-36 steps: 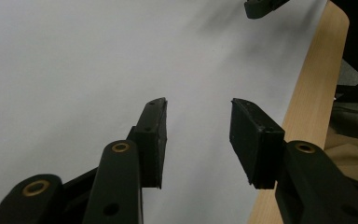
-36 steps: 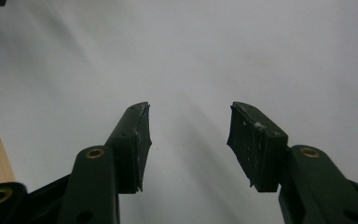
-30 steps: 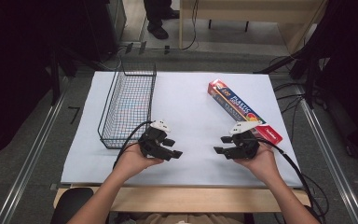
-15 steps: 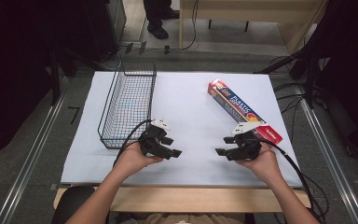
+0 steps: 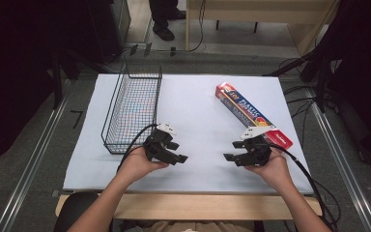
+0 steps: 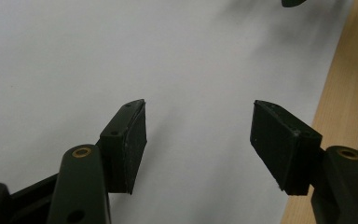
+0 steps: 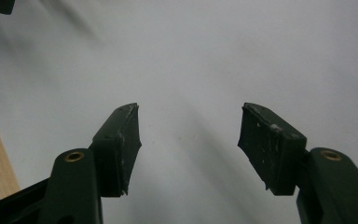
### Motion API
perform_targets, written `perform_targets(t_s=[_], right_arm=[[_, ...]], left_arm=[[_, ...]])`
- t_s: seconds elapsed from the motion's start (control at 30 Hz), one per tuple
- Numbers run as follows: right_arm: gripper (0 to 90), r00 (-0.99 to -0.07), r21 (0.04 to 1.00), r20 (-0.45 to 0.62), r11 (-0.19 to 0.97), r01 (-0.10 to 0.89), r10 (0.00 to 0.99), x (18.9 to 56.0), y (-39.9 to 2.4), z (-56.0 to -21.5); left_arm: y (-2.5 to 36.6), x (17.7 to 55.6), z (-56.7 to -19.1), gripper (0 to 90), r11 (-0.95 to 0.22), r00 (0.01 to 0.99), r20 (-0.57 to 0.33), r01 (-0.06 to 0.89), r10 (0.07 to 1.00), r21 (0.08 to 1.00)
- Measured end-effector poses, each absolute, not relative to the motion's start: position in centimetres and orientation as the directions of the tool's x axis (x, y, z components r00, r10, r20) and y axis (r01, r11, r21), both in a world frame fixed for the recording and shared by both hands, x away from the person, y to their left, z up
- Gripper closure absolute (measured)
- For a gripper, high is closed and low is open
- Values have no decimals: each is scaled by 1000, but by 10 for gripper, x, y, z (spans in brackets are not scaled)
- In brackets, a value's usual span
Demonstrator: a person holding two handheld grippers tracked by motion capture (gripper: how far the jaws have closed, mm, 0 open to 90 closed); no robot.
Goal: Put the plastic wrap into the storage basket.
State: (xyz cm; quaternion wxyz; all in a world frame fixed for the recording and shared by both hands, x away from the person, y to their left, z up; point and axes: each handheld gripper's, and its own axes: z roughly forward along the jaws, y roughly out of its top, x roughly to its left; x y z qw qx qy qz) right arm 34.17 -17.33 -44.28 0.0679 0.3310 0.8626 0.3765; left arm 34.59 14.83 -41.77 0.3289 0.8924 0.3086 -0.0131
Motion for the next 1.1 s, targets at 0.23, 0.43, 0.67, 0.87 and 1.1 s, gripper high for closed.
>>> perform_targets(t_s=[0.23,0.43,0.67,0.87,1.1], right_arm=[[392,-768,698,125,495,518,628,342,-175,-442],[393,-771,694,125,500,518,625,342,-174,-442],[395,-773,687,115,512,515,624,342,-177,-440],[393,-765,684,110,510,521,634,344,-182,-436],[390,-749,692,105,493,528,654,346,-191,-428]], left_arm=[[147,346,-419,363,-605,811,-225,560,540,566],[148,346,-419,363,-597,812,-234,559,535,576],[149,347,-419,363,-592,809,-243,564,535,576],[150,348,-419,359,-594,807,-259,572,531,566],[151,348,-419,359,-594,804,-255,575,536,563]])
